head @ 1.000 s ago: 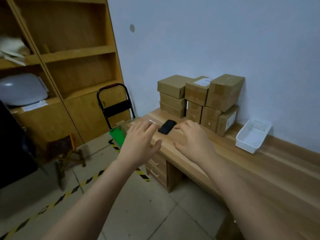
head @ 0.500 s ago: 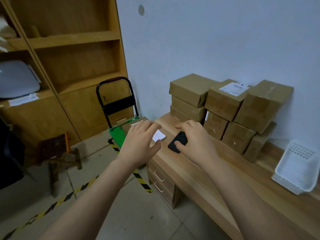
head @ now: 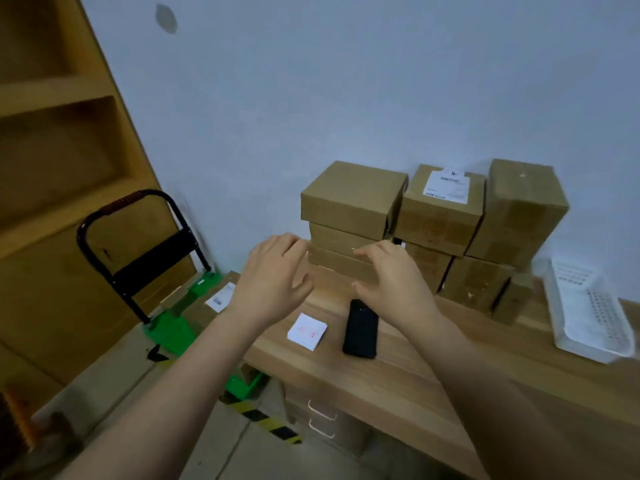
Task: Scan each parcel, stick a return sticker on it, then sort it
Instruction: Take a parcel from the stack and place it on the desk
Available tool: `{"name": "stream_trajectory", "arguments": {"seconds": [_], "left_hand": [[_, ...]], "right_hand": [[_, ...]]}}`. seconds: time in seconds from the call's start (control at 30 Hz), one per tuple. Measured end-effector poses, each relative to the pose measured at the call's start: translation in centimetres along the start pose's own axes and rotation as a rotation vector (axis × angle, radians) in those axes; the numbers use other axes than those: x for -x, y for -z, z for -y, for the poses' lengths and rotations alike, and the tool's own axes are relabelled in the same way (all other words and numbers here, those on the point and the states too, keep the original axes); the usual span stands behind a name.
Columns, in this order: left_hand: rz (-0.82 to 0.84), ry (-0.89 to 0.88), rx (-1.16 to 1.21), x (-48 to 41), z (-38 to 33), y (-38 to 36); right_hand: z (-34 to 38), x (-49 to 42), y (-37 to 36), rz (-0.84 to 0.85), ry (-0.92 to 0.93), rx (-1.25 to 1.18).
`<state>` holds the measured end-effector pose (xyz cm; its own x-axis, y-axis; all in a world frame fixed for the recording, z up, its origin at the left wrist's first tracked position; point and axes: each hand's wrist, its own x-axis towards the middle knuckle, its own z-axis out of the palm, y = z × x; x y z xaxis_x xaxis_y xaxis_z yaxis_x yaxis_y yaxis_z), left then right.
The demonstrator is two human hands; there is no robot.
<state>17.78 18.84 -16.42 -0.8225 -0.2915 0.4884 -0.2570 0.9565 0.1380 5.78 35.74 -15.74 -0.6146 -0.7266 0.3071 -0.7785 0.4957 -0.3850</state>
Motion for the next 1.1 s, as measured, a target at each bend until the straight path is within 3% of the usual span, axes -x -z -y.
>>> {"name": "stream_trajectory", "arguments": {"seconds": [0.47, 0.67, 0.97, 1.1], "left_hand": [[0.058, -0.17, 0.119, -12.5, 7.4, -9.1], [0.104, -0.155, 0.134, -17.1, 9.8, -12.4], [0.219, 0.015, 0.291, -23.2, 13.5, -17.0], [0.387, 0.16, 0.381, -25.6, 16.2, -19.4]], "right_hand": [[-5.3, -11.5, -5.2, -0.067, -0.218, 0.015], [-8.3, -15.8, -6.7, -0.088, -0.333, 0.035], [-10.4, -19.8, -9.4, -0.131, -0.631, -0.034], [-10.4, -21.2, -10.7, -0.132, -0.764, -0.105]]}}
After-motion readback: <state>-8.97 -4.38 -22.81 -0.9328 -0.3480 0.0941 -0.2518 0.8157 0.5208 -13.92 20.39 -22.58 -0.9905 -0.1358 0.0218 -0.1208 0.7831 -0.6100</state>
